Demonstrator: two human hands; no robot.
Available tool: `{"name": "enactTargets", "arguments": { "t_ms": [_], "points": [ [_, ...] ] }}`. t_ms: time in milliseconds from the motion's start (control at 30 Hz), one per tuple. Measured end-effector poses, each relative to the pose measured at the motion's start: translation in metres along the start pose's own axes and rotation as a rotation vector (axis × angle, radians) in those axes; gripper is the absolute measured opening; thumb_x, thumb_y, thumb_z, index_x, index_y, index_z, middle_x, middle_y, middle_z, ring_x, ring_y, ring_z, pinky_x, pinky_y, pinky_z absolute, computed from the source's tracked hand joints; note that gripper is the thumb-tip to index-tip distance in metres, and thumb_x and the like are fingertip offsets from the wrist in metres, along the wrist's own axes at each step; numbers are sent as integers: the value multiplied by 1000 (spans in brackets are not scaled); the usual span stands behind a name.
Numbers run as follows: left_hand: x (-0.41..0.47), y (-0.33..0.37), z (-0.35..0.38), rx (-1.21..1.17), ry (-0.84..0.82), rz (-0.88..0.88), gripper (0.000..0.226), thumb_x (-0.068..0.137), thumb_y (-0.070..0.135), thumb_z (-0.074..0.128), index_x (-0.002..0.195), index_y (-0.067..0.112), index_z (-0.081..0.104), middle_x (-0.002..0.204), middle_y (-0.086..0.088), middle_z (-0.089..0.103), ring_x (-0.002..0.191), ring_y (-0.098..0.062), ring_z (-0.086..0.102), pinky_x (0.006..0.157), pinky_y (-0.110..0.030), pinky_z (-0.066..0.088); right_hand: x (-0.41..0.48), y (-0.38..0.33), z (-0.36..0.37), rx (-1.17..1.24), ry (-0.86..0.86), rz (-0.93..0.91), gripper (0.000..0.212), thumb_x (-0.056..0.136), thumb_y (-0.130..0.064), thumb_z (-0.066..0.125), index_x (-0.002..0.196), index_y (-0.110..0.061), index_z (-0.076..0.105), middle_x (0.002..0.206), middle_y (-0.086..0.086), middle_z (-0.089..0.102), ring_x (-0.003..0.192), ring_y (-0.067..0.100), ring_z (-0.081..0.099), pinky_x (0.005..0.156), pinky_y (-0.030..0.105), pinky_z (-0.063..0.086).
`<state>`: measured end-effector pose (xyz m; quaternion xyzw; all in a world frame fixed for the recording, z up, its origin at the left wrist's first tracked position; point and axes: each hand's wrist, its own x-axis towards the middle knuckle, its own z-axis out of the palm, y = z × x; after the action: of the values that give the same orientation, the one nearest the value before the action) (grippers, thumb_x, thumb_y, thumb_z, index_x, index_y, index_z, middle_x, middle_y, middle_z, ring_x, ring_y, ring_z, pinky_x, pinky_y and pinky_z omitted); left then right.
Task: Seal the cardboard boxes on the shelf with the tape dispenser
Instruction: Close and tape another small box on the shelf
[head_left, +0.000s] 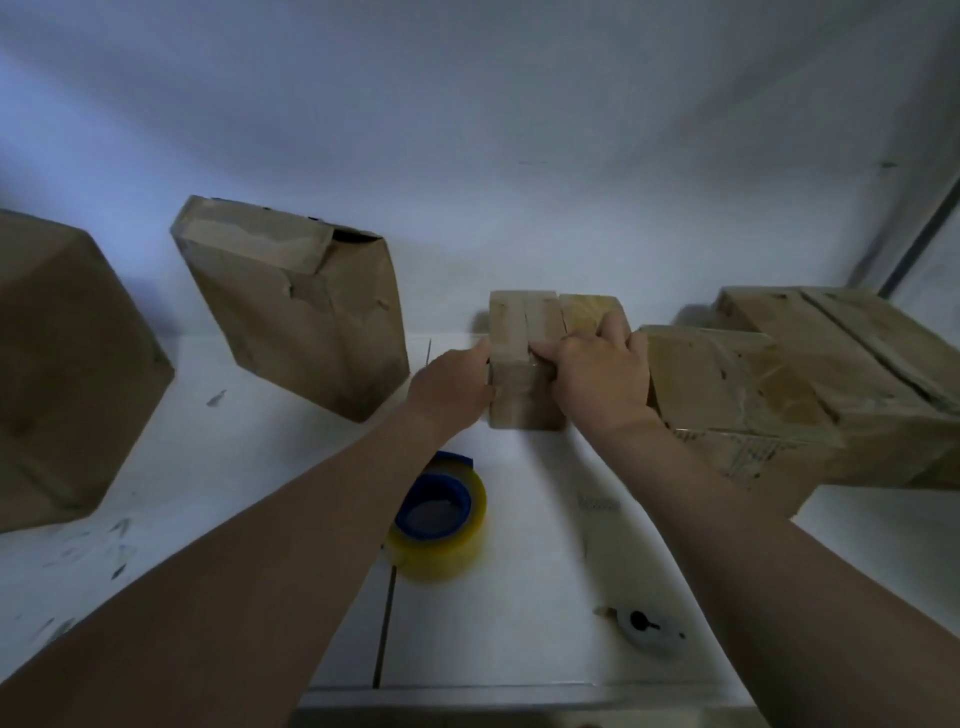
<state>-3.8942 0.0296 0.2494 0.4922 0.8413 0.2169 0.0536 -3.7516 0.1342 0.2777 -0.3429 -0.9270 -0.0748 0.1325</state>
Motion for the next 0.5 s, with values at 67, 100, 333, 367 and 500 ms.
{"name": "enactTargets", "arguments": {
  "t_ms": [67,100,333,367,500],
  "points": [
    [12,4,1,24,8,2,28,94,31,54,121,24,52,112,-2,68,99,-25,65,84,-49,56,7,5,1,-15,-9,26,51,95,-18,47,130,-55,55,112,-3,65,132,34,34,98,47,31],
    [18,7,1,40,3,5,26,95,29,55,120,22,53,112,-3,68,99,-26,65,84,-49,55,11,8,2,-12,-20,41,53,96,-17,46,132,-55,54,115,-2,65,134,34,33,99,48,30],
    [12,9,-16,121,-80,-21,56,93,26,59,146,27,43,133,-8,60,118,-33,57,95,-51,51,15,8,-1,13,-117,70,56,92,-14,46,135,-49,52,126,5,62,135,36,34,109,55,27],
    [7,5,-20,139,-92,-20,63,94,25,60,151,28,36,142,-8,55,126,-34,52,101,-49,47,12,5,-3,6,-144,67,54,92,-15,47,136,-47,50,129,5,61,135,37,35,110,56,27],
    [-25,4,-48,183,-88,-26,70,97,29,58,158,28,23,157,-4,38,142,-26,36,111,-34,33,-2,-4,-22,55,-229,78,50,92,-26,54,140,-39,45,143,9,51,142,42,27,107,57,33]
  ]
}}
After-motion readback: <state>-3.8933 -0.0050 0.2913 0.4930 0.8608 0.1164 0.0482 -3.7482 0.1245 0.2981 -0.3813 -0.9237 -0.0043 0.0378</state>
